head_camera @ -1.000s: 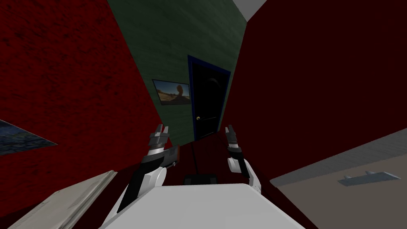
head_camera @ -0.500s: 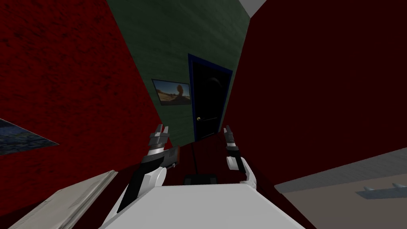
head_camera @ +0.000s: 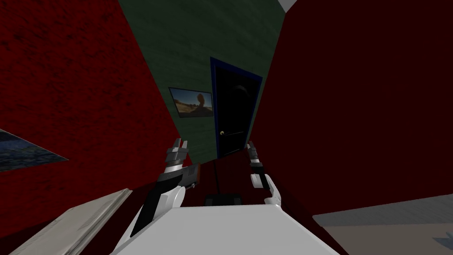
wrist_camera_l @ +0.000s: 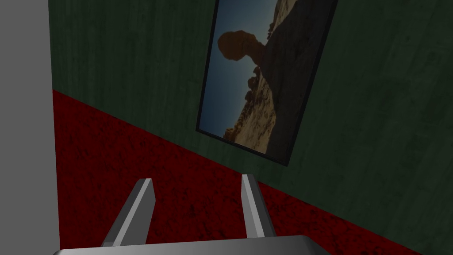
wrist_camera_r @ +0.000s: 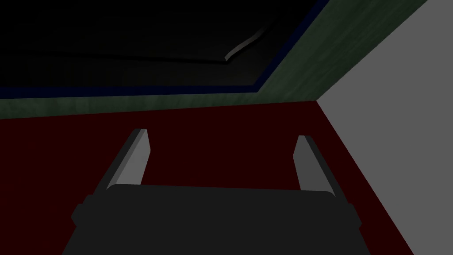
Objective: Pull the door open
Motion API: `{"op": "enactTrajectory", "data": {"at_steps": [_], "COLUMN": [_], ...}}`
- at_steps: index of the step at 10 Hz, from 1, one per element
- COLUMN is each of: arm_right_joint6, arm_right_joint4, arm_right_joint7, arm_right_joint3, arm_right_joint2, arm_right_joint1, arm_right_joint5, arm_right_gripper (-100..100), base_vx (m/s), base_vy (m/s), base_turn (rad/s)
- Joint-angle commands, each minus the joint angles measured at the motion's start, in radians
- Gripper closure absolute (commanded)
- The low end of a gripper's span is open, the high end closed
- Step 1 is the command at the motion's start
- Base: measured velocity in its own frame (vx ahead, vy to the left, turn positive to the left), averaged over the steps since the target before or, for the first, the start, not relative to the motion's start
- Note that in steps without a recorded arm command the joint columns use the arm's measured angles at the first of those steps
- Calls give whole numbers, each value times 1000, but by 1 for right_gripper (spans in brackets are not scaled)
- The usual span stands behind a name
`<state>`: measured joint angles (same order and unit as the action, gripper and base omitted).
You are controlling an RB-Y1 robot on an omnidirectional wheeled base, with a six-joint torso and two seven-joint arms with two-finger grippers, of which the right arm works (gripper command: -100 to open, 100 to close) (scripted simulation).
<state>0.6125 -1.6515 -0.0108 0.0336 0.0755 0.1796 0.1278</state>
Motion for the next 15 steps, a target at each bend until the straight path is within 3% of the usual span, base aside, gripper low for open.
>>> {"op": "enactTrajectory", "data": {"at_steps": [1, 2, 3, 7, 8, 10, 11, 14, 15], "arm_right_joint6": [4, 4, 4, 7, 7, 9, 9, 11, 11], "arm_right_joint4": [33, 68, 69, 202, 216, 287, 289, 395, 395], "arm_right_joint7": [-5, -10, -10, -32, -32, -42, -42, -58, -58], "arm_right_joint3": [3, 5, 5, 15, 15, 20, 20, 27, 27], "arm_right_joint2": [1, 1, 1, -3, -3, -6, -6, -12, -12], "arm_right_joint1": [-12, -29, -29, -96, -96, -130, -130, -179, -179], "arm_right_joint5": [4, 12, 12, 44, 44, 60, 60, 84, 84], "arm_right_gripper": [-100, -100, -100, -100, -100, -100, -100, -100, -100], "base_vx": [57, 56, 49, 85, 67, 70, 62, 76, 67], "base_vy": [-10, -7, -7, -6, -4, -10, -10, -8, -10], "base_turn": [35, 51, 22, 65, 22, 56, 36, 64, 19]}}
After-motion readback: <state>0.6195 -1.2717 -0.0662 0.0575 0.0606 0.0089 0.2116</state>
